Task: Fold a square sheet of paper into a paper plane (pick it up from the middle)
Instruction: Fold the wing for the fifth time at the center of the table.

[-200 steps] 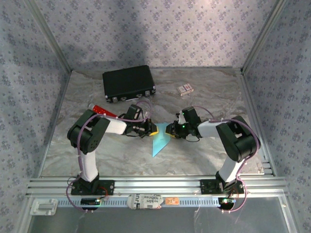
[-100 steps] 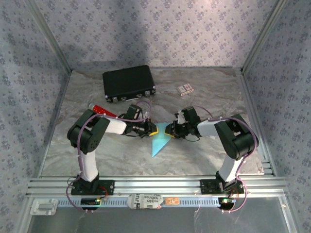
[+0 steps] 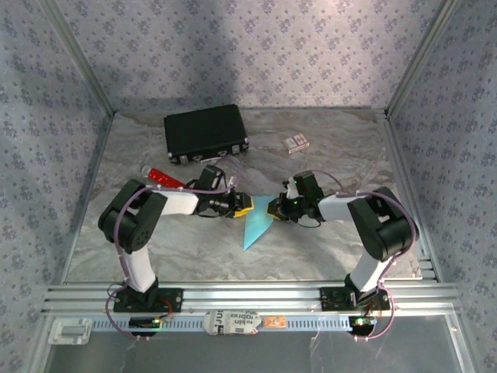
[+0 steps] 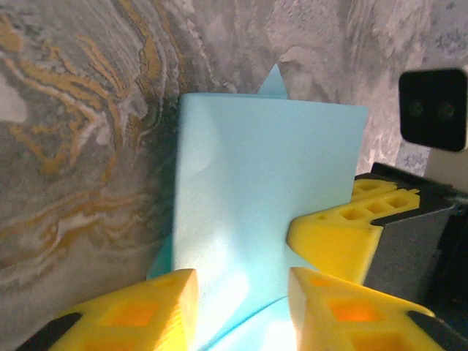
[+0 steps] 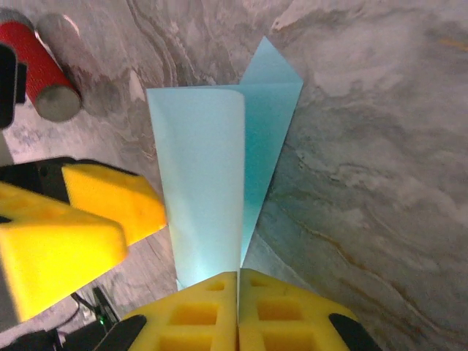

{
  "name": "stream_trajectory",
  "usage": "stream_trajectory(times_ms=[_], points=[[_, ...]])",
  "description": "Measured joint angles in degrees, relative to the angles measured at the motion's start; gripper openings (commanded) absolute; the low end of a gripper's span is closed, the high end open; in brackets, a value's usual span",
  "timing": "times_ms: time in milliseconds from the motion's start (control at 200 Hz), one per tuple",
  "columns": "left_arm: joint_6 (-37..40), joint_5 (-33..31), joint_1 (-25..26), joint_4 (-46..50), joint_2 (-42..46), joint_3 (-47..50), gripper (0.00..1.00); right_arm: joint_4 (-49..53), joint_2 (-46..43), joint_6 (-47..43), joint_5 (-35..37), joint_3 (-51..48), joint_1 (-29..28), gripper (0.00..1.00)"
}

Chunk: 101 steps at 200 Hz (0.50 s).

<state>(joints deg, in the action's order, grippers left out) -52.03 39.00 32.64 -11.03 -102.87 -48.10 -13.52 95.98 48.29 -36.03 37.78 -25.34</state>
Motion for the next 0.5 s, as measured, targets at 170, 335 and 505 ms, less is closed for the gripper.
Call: stream_trajectory(times_ms=[170, 335, 505], points=[[7.6, -4.2, 1.5, 7.5, 5.6, -2.1, 0.35, -2.5, -4.2, 6.9, 4.0, -3.3, 0.3, 0.09], [16.5, -10.9, 8.3, 13.2, 9.5, -3.2, 0.36, -3.9, -5.5, 12.3, 6.9, -4.5, 0.3, 0.09], [24.2, -19.5, 16.9, 16.5, 12.6, -2.2, 0.46, -4.5, -7.2, 15.4, 8.3, -4.7, 0.3, 0.10]])
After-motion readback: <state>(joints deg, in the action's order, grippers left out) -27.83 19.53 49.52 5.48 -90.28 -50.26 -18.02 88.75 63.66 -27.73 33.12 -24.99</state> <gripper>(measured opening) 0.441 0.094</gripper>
